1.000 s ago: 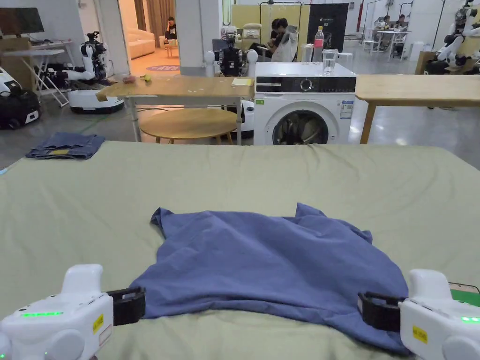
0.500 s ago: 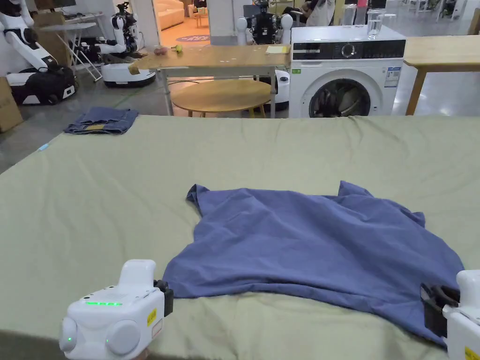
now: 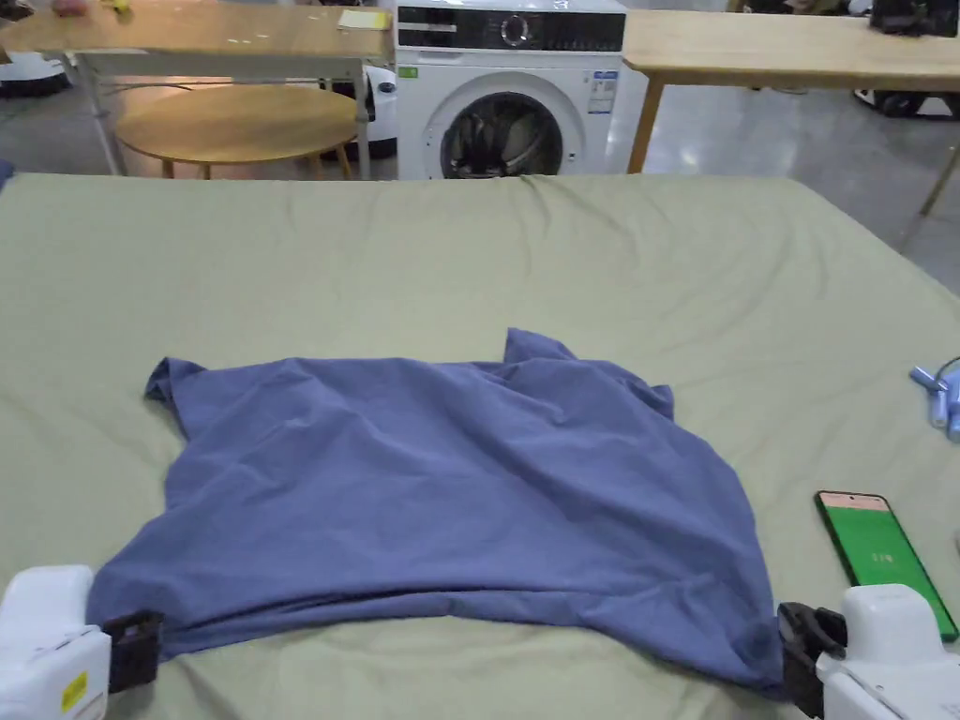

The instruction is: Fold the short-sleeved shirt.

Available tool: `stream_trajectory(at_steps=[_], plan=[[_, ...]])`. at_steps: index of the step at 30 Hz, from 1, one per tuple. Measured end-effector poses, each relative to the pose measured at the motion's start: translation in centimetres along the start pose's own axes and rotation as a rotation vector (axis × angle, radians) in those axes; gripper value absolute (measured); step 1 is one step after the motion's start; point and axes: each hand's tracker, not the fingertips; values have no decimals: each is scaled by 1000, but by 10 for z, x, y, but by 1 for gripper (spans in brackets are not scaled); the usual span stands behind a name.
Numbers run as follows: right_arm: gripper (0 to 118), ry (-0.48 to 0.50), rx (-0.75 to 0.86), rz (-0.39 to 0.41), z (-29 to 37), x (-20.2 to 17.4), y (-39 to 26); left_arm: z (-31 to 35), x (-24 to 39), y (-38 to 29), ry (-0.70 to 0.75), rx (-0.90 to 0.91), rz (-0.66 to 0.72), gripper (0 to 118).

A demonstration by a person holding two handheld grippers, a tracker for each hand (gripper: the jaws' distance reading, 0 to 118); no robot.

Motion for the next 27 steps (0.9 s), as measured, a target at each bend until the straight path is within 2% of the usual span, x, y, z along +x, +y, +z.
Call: stream_trajectory(at_steps=[1,2,3,4,7,9,10,11,12,14,22,24,27], plan=[[15,12,-15,-13,-3,7,-3,15,10,2,18,15,-5,40],[50,14,-31,-21,-7,12,-5,22,13,2,29,40,-14,17],[91,13,-53,-24,-9,13,-6,24,14,2,20,35,-10,4],[118,14,-75,-19,-15,15,-9,24,17,3,-2,19,-4,4],[117,43,-64,-7,-28,11,-14,26,18,1,8,20,-6,3],[114,107,-90,21,-39,5,-17,29,17,2,32,45,-7,3],[86,138,-100,25,-42,2,-18,34,18,3,32,57,-7,4],[46,122,-87,18,-43,-1,-20,40,20,5,37,68,-12,4],[20,97,-100,19,-48,-3,-20,44,22,6,37,75,-20,3],[15,128,-108,-42,-47,-2,-16,45,16,8,22,74,-15,2],[13,140,-48,-89,12,4,34,68,-6,26,-23,112,19,0],[13,140,-68,-82,19,6,57,76,-9,40,-28,119,19,0],[13,125,-100,-15,12,6,100,75,-2,74,-43,80,18,0]])
